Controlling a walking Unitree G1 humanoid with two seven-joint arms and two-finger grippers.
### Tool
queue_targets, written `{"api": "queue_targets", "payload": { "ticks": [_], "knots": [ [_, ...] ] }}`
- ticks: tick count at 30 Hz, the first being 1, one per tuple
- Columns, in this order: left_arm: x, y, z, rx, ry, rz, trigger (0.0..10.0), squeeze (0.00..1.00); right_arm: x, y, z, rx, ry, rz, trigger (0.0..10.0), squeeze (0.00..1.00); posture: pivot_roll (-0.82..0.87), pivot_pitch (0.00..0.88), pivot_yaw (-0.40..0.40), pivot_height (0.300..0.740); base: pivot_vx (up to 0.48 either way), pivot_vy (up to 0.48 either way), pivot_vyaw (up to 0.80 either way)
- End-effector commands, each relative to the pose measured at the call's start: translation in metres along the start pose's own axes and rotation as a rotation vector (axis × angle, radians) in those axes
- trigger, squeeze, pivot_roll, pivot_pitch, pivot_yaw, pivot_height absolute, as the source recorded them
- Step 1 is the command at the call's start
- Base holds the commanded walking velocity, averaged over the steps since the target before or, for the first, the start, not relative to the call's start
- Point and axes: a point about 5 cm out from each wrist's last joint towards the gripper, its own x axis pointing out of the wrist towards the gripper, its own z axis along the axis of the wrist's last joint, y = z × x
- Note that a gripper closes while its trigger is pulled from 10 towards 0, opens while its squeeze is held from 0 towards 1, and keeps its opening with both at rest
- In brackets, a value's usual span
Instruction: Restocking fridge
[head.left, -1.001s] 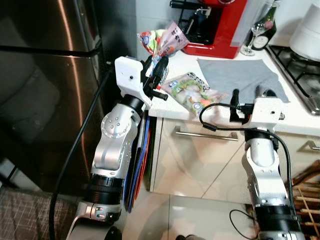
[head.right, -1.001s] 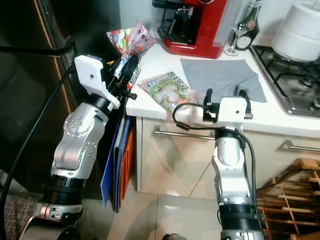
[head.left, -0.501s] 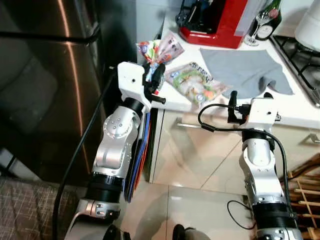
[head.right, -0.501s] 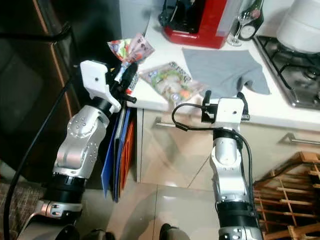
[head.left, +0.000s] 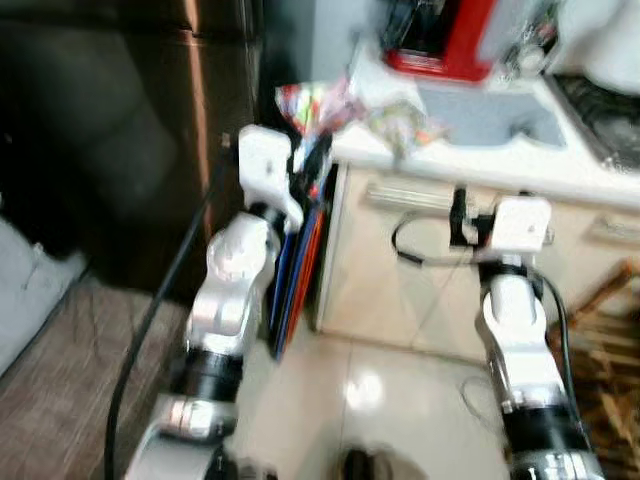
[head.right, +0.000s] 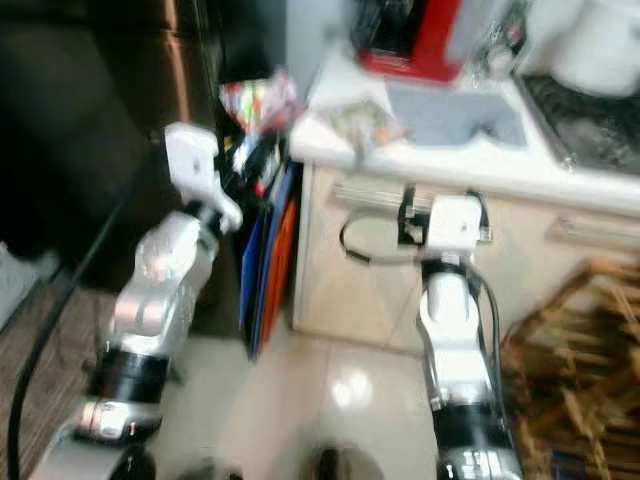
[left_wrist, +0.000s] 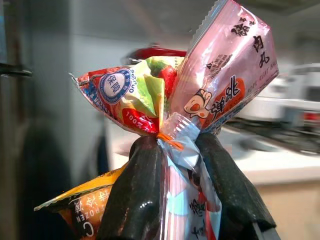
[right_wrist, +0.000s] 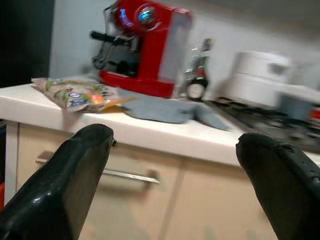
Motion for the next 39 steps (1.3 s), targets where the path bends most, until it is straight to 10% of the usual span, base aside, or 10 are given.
{"api": "queue_targets", "payload": {
  "ticks": [1,39],
  "knots": [
    [0.002,-0.003,0.003,0.002,-0.015,-0.017,10.0,0.00,0.001,-0.001,0.002,0.008,-0.008,0.001,10.0,1.00,-0.10,0.000,-0.041,0.740,-0.435,0.000,0.00],
    [-0.062,0.013,-0.077,-0.026,0.260,0.194,10.0,0.00,-0.031,-0.007,-0.039,0.014,0.181,0.096,10.0,1.00,-0.08,0.000,-0.058,0.740,-0.050,-0.307,0.00]
  ]
}}
